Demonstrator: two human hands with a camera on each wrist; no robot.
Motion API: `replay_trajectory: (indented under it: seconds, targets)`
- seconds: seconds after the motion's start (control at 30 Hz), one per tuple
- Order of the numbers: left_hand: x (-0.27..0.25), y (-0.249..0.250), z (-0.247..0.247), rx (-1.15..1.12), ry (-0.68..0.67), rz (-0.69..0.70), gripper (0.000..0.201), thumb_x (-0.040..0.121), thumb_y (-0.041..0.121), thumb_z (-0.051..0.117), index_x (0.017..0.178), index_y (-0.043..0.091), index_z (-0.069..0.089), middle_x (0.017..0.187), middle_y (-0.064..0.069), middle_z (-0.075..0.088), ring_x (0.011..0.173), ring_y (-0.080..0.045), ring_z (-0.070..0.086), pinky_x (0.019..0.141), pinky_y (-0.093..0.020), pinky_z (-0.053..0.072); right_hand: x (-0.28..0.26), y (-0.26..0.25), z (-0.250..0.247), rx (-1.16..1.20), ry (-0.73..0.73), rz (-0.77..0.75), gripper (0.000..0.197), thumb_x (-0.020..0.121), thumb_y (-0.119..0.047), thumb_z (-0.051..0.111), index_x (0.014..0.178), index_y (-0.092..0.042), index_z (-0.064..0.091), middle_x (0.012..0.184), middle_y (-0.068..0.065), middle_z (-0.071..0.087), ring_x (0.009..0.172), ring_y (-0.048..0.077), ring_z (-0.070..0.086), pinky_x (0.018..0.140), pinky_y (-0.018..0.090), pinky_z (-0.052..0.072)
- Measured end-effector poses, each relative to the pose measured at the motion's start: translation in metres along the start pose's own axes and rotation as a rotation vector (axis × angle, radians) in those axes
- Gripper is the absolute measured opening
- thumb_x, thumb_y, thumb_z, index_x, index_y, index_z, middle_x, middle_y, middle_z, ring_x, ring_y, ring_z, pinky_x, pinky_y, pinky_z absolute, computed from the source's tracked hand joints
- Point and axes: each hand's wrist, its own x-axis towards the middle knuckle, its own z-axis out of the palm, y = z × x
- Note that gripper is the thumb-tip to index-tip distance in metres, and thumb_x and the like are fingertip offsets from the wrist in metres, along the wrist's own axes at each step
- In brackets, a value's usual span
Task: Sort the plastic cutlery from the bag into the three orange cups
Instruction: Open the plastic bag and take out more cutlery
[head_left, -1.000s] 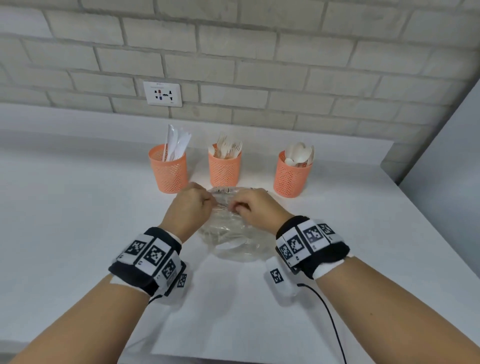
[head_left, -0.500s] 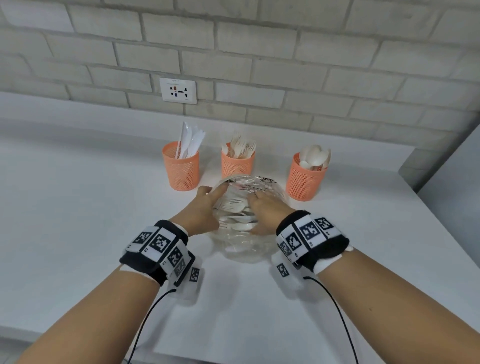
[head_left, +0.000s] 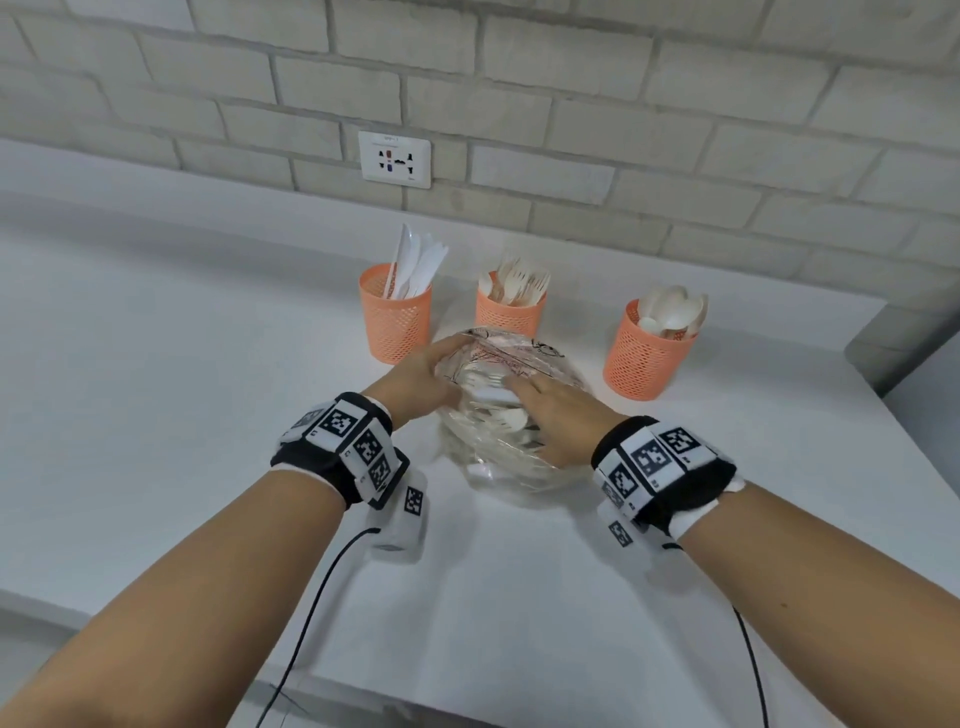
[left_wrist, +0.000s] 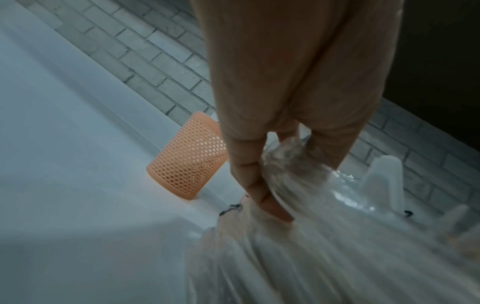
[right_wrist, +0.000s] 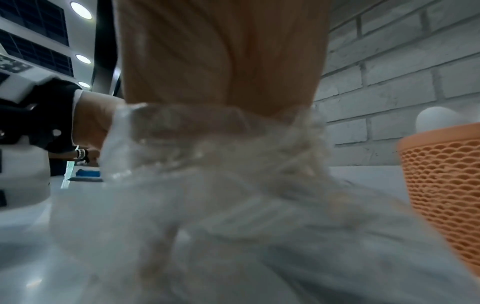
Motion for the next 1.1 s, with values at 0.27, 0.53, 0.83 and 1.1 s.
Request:
replay_trajectory:
  seconds: [0.27, 0.53, 0.83, 1.1]
  targets:
    - [0.007, 0.001, -0.004, 0.035, 0.045, 0.027, 0.068, 0.08, -0.012, 0.053, 0.132, 0.031, 0.049, 0.148, -0.006, 0.035, 0.075, -0.003, 0.049, 0.07, -0.02, 0.044, 0.01, 0.007, -0.01, -0.056, -0.014, 0.164, 0.01, 0.081, -0.014, 0.058, 0.086, -0.011, 0.05, 0.092, 0.008, 0.057, 0.092, 0.026, 0.055, 0.077, 0.029, 0.04]
    - [0.01, 0.004, 0.0, 0.044, 0.021, 0.073, 0.067, 0.079, -0.013, 0.052, 0.129, 0.032, 0.051, 0.14, -0.006, 0.045, 0.089, -0.023, 0.052, 0.089, -0.05, 0.049, 0.016, 0.009, -0.005, 0.064, -0.131, 0.256, 0.062, 0.078, -0.009, 0.063, 0.133, -0.008, 0.033, 0.123, 0.01, 0.054, 0.107, 0.026, 0.054, 0.077, 0.031, 0.044]
    - [0.011, -0.001, -0.005, 0.01, 0.01, 0.072, 0.067, 0.078, -0.011, 0.052, 0.124, 0.038, 0.053, 0.14, -0.006, 0.045, 0.106, -0.022, 0.056, 0.095, -0.044, 0.049, 0.019, 0.019, 0.005, 0.194, -0.005, 0.178, 0.024, 0.079, -0.02, 0.067, 0.095, -0.01, 0.053, 0.092, 0.005, 0.062, 0.083, 0.024, 0.058, 0.073, 0.033, 0.049]
    - [0.005, -0.002, -0.008, -0.092, -0.124, 0.109, 0.065, 0.077, -0.001, 0.057, 0.115, 0.052, 0.053, 0.136, -0.001, 0.052, 0.122, -0.021, 0.052, 0.103, -0.041, 0.044, 0.01, 0.027, -0.006, 0.468, 0.01, 0.088, 0.049, 0.078, -0.016, 0.072, 0.124, -0.014, 0.057, 0.121, 0.004, 0.064, 0.113, 0.02, 0.056, 0.1, 0.034, 0.044]
